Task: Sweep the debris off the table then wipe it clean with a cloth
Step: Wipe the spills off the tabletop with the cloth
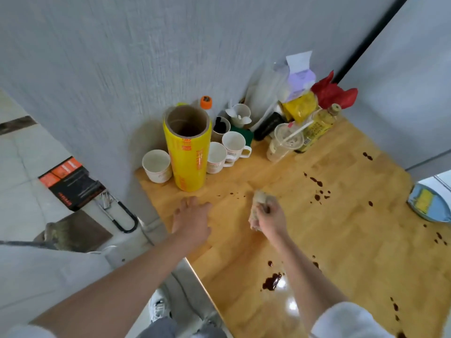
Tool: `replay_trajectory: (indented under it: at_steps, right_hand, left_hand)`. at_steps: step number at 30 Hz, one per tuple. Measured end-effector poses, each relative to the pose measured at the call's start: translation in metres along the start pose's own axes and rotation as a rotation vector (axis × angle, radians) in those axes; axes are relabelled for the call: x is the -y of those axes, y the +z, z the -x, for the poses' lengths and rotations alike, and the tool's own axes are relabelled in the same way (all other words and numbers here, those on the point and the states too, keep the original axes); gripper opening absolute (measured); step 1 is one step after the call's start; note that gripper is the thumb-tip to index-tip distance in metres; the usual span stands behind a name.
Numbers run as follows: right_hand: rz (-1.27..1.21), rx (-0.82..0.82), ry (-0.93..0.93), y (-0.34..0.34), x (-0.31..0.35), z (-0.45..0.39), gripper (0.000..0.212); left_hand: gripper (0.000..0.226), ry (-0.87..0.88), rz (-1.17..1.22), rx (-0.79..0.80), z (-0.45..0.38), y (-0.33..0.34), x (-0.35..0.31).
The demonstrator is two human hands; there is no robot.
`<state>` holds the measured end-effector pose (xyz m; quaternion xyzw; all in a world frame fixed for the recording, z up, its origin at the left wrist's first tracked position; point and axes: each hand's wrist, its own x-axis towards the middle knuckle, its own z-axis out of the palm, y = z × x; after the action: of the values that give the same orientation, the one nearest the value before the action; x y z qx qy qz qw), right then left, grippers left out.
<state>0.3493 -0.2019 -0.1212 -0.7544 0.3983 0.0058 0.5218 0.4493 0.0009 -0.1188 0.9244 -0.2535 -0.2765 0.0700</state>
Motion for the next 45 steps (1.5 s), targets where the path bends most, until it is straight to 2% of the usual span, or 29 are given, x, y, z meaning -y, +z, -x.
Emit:
replay_trajectory:
  at_steps: [2,3,5,7,8,9,11,14,15,16,17,20,21,22,23,25,27,28,29,30,31,33,34,35,38,40,42,45]
  right_hand:
    - [0.137,0.159,-0.113,0.019,0.000,0.017,0.017]
    - [0.203,0.151,-0.097,0.013,-0.003,0.020,0.015]
    - [0.167,-0.025,0.038,-0.019,-0.005,0.015,0.011]
    - [0.052,-0.356,0.203,-0.052,-0.004,-0.006,0.011]
    - [-0.045,-0.445,0.253,-0.057,-0.002,-0.019,0.013]
    - [-0.145,-0.442,0.211,-0.049,0.000,-0.034,0.015]
    - [-0.115,-0.251,-0.033,-0.005,0.010,-0.043,0.012]
    - [0.238,0.127,-0.309,0.033,0.011,-0.020,0.011]
    - [0.315,0.183,-0.342,0.022,0.006,-0.017,0.007]
    - [0.308,0.170,-0.255,0.003,0.003,-0.016,0.007]
    - [0.233,0.097,-0.130,-0.017,0.007,-0.015,0.008]
    - [0.131,-0.380,0.211,-0.051,0.009,-0.056,0.012]
    - [0.190,-0.459,0.181,-0.040,0.014,-0.072,0.015]
    - [0.252,-0.462,0.062,-0.019,0.024,-0.084,0.017]
    - [0.288,-0.369,-0.063,0.008,0.033,-0.088,0.016]
    - [0.381,-0.043,-0.289,0.053,0.037,-0.074,0.012]
    - [0.506,0.262,-0.453,0.065,0.021,-0.048,0.013]
    - [0.533,0.347,-0.473,0.052,0.014,-0.037,0.014]
    - [0.527,0.355,-0.473,0.030,0.002,-0.035,0.016]
    - [0.515,0.296,-0.394,0.006,-0.003,-0.040,0.015]
    - [0.457,0.179,-0.255,-0.013,-0.003,-0.051,0.013]
    - [0.283,-0.180,0.054,-0.034,0.006,-0.083,0.010]
    - [0.227,-0.270,0.083,-0.025,0.014,-0.098,0.009]
    - [0.230,-0.273,0.003,-0.003,0.026,-0.103,0.010]
    - [0.394,0.130,-0.374,0.062,0.024,-0.078,0.026]
    - [0.508,0.321,-0.459,0.047,0.020,-0.047,0.013]
    - [0.425,0.212,-0.310,0.003,0.018,-0.048,0.021]
    - [0.254,-0.241,0.070,-0.048,0.026,-0.094,0.007]
  left_hand:
    - [0.061,0.000,-0.034,-0.023,-0.003,-0.002,0.002]
    - [0.064,0.002,-0.040,-0.030,-0.008,-0.002,0.005]
    - [0.064,0.012,-0.038,-0.021,-0.013,-0.002,0.010]
    - [0.059,0.033,-0.035,-0.010,-0.016,0.000,0.013]
    - [0.058,0.043,-0.041,-0.004,-0.017,0.001,0.014]
    - [0.058,0.047,-0.045,0.006,-0.017,0.002,0.014]
    - [0.059,0.048,-0.048,0.022,-0.020,0.003,0.014]
    - [0.062,0.043,-0.077,0.051,-0.018,-0.004,0.013]
    - [0.064,0.054,-0.087,0.058,-0.018,-0.006,0.014]
    - [0.066,0.068,-0.091,0.075,-0.016,-0.008,0.015]
    - [0.066,0.078,-0.093,0.093,-0.015,-0.010,0.016]
    - [0.069,0.080,-0.082,0.112,-0.014,-0.013,0.021]
    - [0.072,0.071,-0.067,0.110,-0.014,-0.013,0.021]
    - [0.076,0.058,-0.053,0.101,-0.014,-0.013,0.022]
    - [0.081,0.043,-0.037,0.088,-0.014,-0.013,0.022]
    - [0.087,0.024,-0.009,0.065,-0.016,-0.014,0.023]
    - [0.091,0.009,0.014,0.049,-0.015,-0.012,0.027]
    - [0.092,0.006,0.020,0.049,-0.015,-0.013,0.028]
    - [0.092,0.009,0.023,0.058,-0.014,-0.012,0.028]
    - [0.091,0.010,0.024,0.062,-0.015,-0.011,0.028]
    - [0.090,0.011,0.024,0.063,-0.014,-0.009,0.028]
    - [0.089,0.020,0.026,0.070,-0.014,-0.009,0.025]
    - [0.088,0.022,0.019,0.075,-0.014,-0.009,0.024]
    - [0.088,0.022,0.010,0.075,-0.015,-0.008,0.023]
    - [0.086,0.004,0.028,0.067,-0.015,-0.008,0.022]
    - [0.085,0.010,0.038,0.047,-0.013,-0.009,0.021]
    - [0.083,0.010,0.045,0.055,-0.012,-0.008,0.021]
    - [0.078,-0.003,0.054,0.046,-0.011,-0.009,0.020]
